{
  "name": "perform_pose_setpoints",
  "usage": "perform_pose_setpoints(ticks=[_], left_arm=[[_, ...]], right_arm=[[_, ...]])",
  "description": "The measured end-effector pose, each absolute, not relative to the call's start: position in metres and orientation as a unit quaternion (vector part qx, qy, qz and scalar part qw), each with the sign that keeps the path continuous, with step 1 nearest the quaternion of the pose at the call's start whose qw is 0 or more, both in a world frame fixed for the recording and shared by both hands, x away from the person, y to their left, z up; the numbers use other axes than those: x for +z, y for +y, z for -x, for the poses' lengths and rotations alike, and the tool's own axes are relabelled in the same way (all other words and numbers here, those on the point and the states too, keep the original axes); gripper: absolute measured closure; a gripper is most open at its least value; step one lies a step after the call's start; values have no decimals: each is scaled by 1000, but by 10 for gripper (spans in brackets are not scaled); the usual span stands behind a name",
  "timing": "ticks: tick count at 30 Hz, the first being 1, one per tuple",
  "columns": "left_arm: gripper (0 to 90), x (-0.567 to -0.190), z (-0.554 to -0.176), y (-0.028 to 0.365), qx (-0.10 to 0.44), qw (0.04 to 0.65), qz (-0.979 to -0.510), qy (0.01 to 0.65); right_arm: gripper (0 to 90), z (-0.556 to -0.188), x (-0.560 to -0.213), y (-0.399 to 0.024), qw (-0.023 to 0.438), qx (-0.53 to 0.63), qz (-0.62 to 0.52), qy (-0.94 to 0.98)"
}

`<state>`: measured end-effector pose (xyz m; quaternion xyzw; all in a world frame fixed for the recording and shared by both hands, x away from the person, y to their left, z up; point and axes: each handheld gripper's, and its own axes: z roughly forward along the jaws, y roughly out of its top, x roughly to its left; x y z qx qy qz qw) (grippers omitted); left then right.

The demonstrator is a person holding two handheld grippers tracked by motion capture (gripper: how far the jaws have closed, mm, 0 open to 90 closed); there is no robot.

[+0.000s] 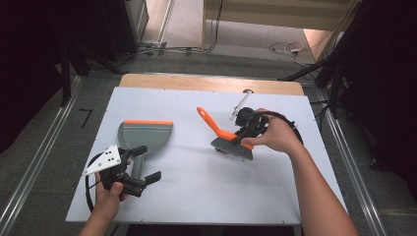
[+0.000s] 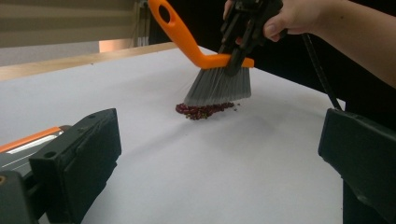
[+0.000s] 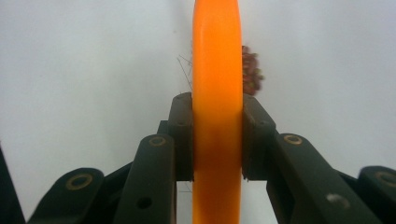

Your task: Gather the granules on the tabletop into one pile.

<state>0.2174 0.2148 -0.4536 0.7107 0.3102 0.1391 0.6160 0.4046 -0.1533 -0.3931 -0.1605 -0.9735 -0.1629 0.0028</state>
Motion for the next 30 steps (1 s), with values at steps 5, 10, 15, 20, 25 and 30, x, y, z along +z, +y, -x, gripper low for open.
perform_pose_setpoints(ticks=[5, 10, 15, 20, 25, 30], left_arm=[[2, -453, -217, 215, 143, 616, -709, 312], [2, -453, -217, 215, 144, 616, -709, 313], [2, -453, -217, 215, 144, 615, -709, 314], [2, -453, -217, 214, 142, 615, -709, 315], [2, -453, -217, 215, 143, 615, -709, 315], [2, -453, -217, 215, 144, 615, -708, 316]], right_arm=[[685, -405, -383, -171, -43, -166, 249, -953], [686, -404, -388, -185, -68, -155, 336, -926], [686, -399, -400, -193, -109, -160, 418, -888], [686, -397, -413, -189, -123, -129, 454, -873], [686, -394, -422, -175, -125, -114, 454, -875], [687, -390, -423, -161, -126, -117, 451, -876]])
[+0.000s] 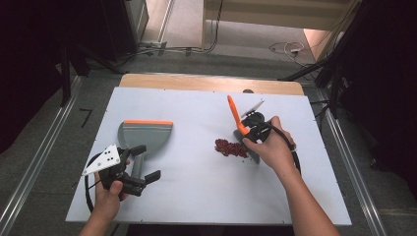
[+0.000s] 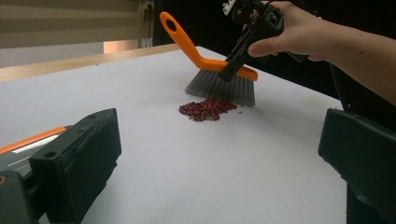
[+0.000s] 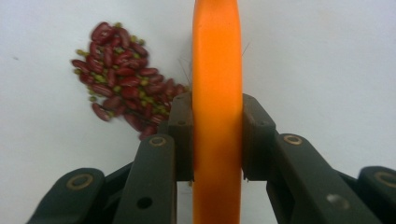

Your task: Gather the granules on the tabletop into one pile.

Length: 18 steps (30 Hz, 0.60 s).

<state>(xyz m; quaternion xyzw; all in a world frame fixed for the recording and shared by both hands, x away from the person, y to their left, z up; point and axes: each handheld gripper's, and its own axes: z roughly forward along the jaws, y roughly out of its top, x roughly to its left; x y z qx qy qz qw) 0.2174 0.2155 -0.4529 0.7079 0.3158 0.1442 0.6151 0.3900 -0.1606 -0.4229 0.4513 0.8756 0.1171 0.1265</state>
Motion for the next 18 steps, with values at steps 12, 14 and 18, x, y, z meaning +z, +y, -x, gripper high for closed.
perform_pose_setpoints(ticks=[12, 14, 18], left_arm=[[2, -453, -218, 217, 144, 616, -706, 317], [2, -453, -218, 217, 144, 616, -706, 317], [2, -453, -218, 217, 144, 616, -707, 317]], right_arm=[[687, -390, -423, -144, 117, 127, -446, 878], [687, -390, -423, -143, 117, 129, -439, 881], [687, -390, -421, -142, 117, 131, -434, 883]])
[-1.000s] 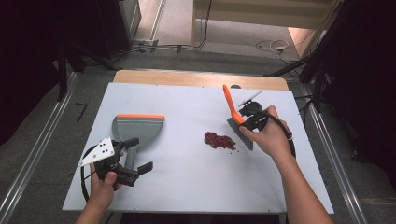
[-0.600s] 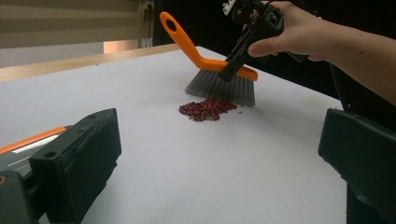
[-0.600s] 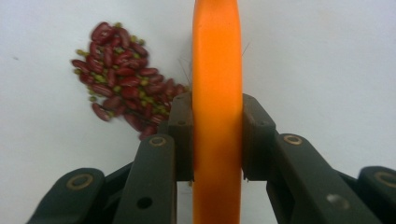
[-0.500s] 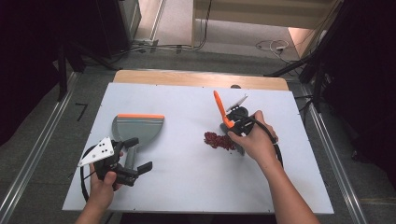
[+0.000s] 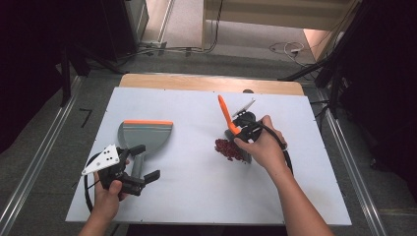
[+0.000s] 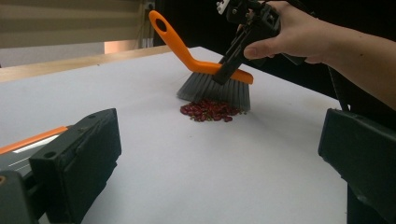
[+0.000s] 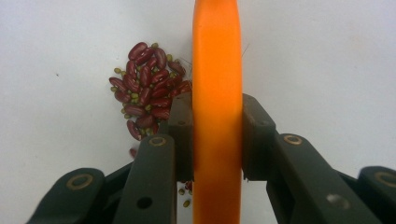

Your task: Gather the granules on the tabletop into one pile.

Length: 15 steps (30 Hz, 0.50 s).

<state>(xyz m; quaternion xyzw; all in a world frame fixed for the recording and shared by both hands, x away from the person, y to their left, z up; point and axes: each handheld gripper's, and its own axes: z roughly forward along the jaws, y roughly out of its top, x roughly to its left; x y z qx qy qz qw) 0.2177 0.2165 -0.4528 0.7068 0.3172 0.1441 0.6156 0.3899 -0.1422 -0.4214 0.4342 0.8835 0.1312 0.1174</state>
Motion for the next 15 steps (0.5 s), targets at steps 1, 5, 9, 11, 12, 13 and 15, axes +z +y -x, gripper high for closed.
perform_pose_setpoints(ticks=[1, 5, 9, 11, 12, 13, 15], left_arm=[[2, -453, -218, 217, 144, 616, -707, 317], [2, -453, -218, 217, 143, 615, -708, 317], [2, -453, -218, 216, 142, 614, -709, 317], [2, -453, -218, 216, 142, 614, -709, 317], [2, -453, -218, 216, 142, 614, -709, 317], [2, -453, -218, 215, 142, 615, -708, 317], [2, -453, -218, 215, 142, 613, -709, 317]], right_arm=[[686, -390, -420, -143, 119, 131, -436, 883], [687, -391, -416, -150, 127, 132, -442, 878], [687, -392, -418, -156, 136, 117, -448, 876], [686, -392, -421, -156, 136, 112, -446, 877], [687, -392, -423, -155, 134, 114, -441, 880], [686, -391, -423, -154, 132, 117, -441, 880], [687, -389, -423, -150, 134, 113, -431, 885]])
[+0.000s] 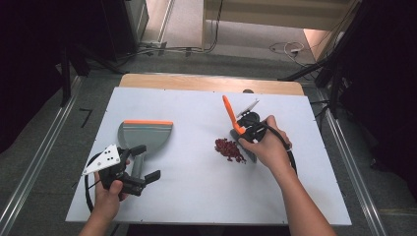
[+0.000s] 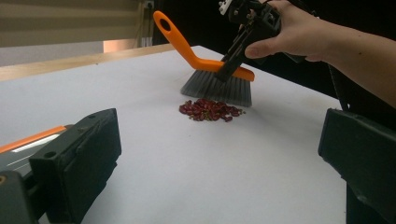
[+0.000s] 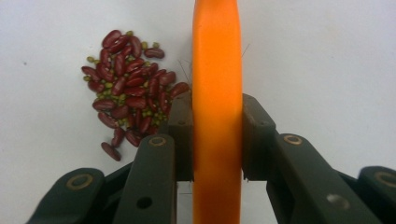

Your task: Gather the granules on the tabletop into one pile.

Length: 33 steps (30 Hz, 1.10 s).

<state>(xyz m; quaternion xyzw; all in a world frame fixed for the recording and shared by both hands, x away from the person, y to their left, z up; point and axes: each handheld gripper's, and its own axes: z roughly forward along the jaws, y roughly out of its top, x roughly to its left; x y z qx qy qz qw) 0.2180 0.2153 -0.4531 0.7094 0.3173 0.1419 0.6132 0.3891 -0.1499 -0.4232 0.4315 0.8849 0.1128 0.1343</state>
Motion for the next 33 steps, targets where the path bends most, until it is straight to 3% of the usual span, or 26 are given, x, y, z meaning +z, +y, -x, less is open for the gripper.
perform_pose_setpoints(ticks=[7, 18, 23, 33], left_arm=[[2, -453, -218, 216, 142, 613, -709, 318], [2, -453, -218, 216, 141, 613, -709, 319], [2, -453, -218, 216, 141, 612, -709, 319], [2, -453, -218, 215, 141, 613, -709, 320]], right_arm=[[687, -384, -422, -142, 116, 125, -408, 897], [686, -382, -409, -147, 130, 138, -385, 903], [686, -374, -400, -150, 131, 157, -324, 924], [686, -354, -410, -155, 71, 158, -144, 974]])
